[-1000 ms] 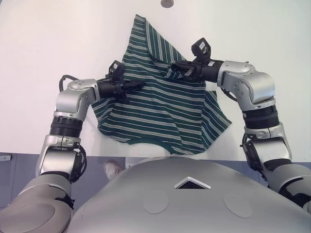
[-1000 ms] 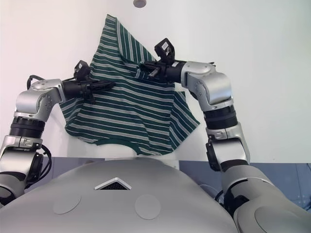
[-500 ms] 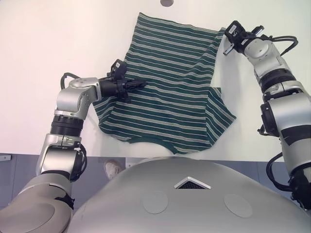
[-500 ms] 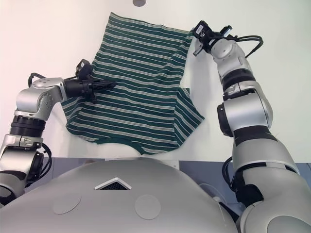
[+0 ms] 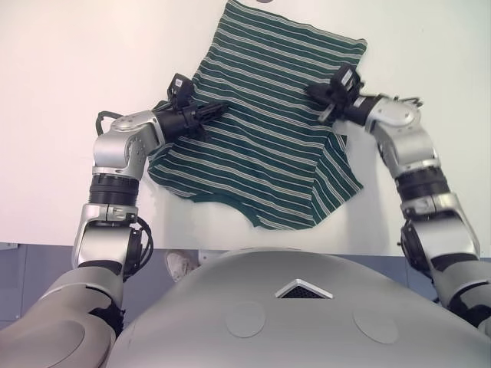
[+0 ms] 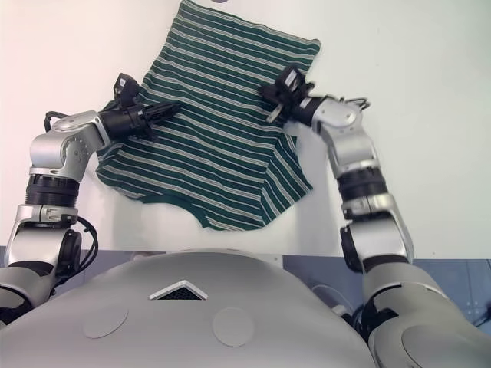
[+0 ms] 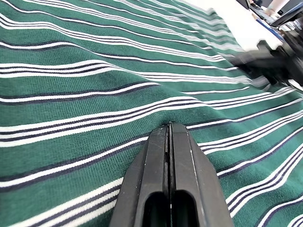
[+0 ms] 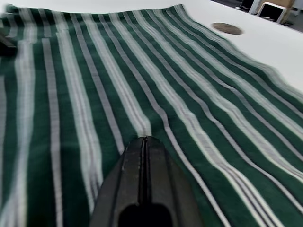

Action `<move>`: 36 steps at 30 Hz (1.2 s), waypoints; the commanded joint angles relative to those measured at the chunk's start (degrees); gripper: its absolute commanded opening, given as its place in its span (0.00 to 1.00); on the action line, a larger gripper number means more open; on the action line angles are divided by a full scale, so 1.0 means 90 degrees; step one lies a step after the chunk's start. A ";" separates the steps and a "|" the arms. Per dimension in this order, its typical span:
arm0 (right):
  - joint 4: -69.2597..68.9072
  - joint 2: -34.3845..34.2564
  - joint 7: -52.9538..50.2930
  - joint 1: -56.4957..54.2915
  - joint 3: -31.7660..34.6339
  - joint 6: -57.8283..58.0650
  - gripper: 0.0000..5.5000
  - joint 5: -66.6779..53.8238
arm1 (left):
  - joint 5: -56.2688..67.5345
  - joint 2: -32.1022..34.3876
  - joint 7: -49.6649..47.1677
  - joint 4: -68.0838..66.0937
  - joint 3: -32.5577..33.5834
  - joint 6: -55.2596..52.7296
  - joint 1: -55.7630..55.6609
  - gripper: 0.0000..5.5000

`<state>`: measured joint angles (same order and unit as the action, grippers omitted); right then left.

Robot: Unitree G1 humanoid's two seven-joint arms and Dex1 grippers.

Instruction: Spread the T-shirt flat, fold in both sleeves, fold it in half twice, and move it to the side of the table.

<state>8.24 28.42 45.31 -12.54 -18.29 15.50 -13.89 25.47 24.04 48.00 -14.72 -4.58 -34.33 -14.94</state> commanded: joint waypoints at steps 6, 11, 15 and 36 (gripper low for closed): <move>0.3496 0.0001 -0.1208 -0.1909 -0.1096 -0.0818 0.00 0.2488 | -0.0234 -0.0383 -0.0533 -0.0177 -0.0084 -0.0526 -0.0070 0.00; 0.5706 -0.0524 -0.2014 -0.3218 -0.1309 -0.2141 0.00 0.3147 | -0.0296 -0.0870 -0.0970 -0.0298 -0.0047 -0.0438 -0.0305 0.00; 0.5909 -0.0498 -0.1879 -0.3450 -0.1043 -0.2951 0.00 0.3165 | -0.0214 -0.0964 -0.1144 -0.0325 0.0225 -0.0390 -0.0511 0.00; -0.3690 0.1848 0.0688 0.1646 -0.0420 0.1497 0.00 0.1059 | 0.0530 0.2456 0.0967 0.0754 0.1072 -0.1901 0.1405 0.30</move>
<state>-24.21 44.34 51.19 1.65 -20.94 27.78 -5.20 31.72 47.96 57.99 -5.72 6.82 -51.98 -0.49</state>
